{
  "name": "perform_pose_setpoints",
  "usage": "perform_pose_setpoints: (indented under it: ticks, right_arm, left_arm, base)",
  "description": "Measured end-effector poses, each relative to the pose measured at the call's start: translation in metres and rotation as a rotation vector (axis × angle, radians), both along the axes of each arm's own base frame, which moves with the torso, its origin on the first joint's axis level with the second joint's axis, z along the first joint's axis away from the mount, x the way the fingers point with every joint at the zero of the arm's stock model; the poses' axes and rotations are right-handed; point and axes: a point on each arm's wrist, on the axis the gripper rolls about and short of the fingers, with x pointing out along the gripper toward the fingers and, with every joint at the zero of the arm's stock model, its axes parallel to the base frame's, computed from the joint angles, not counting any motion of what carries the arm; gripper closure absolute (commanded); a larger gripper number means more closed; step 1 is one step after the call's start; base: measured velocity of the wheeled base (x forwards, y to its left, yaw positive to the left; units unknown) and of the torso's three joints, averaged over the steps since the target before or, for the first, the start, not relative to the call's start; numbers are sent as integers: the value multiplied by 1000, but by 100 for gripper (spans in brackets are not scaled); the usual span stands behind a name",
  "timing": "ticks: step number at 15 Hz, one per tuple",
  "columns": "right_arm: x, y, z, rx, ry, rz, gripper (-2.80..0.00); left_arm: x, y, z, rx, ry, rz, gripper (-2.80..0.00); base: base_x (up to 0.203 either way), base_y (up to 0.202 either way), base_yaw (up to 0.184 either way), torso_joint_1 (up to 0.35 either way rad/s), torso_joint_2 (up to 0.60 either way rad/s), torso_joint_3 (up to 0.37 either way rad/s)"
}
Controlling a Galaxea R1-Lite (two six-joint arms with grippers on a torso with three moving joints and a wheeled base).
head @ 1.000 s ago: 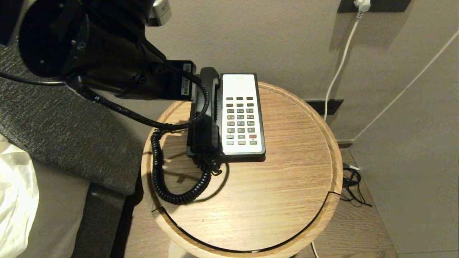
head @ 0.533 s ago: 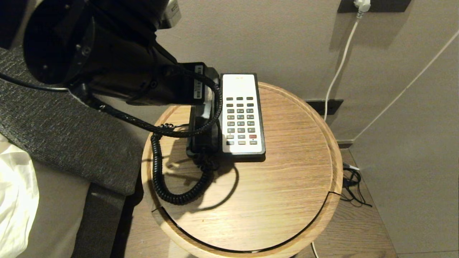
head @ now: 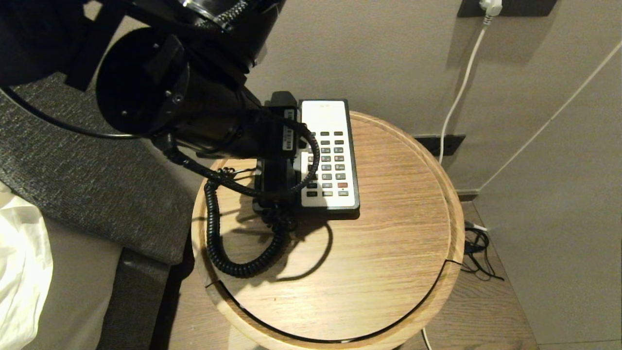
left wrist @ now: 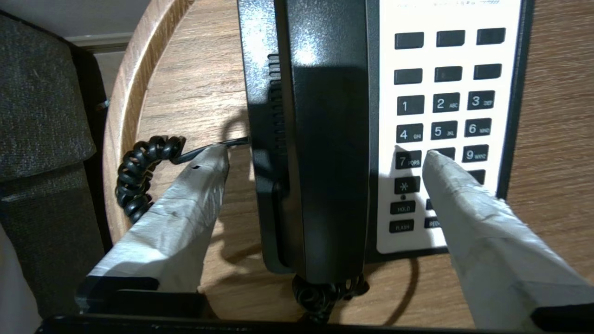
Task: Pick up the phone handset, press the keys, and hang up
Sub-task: Pick up the desk phone handset
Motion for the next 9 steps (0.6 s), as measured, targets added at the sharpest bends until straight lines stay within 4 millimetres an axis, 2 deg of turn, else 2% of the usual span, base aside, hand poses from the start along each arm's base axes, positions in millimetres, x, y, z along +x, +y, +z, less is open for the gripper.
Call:
perform_pose_setpoints:
  ticks: [6, 9]
  right_arm:
    - [0, 0, 0, 0, 0, 0, 0]
    - [0, 0, 0, 0, 0, 0, 0]
  left_arm:
    - [11, -1, -8, 57, 0, 18, -280]
    - [17, -3, -4, 21, -48, 21, -280]
  base:
    - [0, 0, 0, 0, 0, 0]
    - [0, 0, 0, 0, 0, 0]
